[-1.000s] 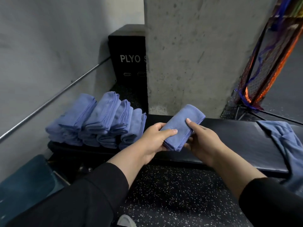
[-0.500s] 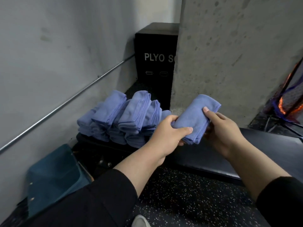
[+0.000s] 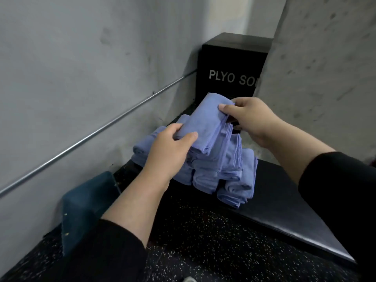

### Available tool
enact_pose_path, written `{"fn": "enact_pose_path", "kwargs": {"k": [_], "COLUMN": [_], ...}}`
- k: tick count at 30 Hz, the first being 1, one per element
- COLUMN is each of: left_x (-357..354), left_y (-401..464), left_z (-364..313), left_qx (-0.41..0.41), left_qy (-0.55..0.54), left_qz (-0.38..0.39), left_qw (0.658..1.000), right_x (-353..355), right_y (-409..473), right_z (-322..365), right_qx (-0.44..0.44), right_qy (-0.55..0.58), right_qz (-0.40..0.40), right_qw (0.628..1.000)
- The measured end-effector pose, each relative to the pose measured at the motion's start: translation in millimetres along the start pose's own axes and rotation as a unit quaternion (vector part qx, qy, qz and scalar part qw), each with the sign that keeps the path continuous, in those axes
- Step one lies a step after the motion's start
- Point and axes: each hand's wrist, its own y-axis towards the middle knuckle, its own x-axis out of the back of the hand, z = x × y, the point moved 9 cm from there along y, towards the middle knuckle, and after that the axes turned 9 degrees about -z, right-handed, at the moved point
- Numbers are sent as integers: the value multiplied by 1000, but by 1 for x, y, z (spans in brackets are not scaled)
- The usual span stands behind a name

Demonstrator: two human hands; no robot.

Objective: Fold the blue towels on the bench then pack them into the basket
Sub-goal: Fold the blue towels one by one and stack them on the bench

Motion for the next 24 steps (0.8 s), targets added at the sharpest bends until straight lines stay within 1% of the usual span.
{"fn": "enact_pose_path", "kwargs": {"k": [2,4,6,8,10,12,15,19,21,24], "left_x": [11,16,19,23,19,8,2,-2,-4,-9], "left_y": [9,15,20,27,33,35,35,32,29,21], "left_z": [9,13,15,19,24,30,34,27,21,1], "left_qx": [0,-19,-34,-55,-87,-103,-108,-112,-124,-166], "left_qy": [26,88,164,243,333,369,376,381,377,319], "left_qz": [-20,-31,-48,-72,-60,-22,2,6,-6,-50], "left_qw": [999,995,985,966,937,924,920,918,918,932], "right_x": [-19,-32,-42,-52,-58,-60,-58,-46,-36,-14], "right_y": [13,25,33,38,40,39,38,34,31,19], "right_z": [3,4,2,-4,-14,-21,-19,-14,-9,-5], "right_qx": [17,30,36,49,64,72,89,103,116,132], "right_qy": [-62,-98,-146,-207,-301,-366,-363,-338,-309,-267], "right_qz": [0,0,7,18,18,7,-13,-34,-48,-64], "right_qw": [998,995,989,977,951,928,927,935,943,953]}}
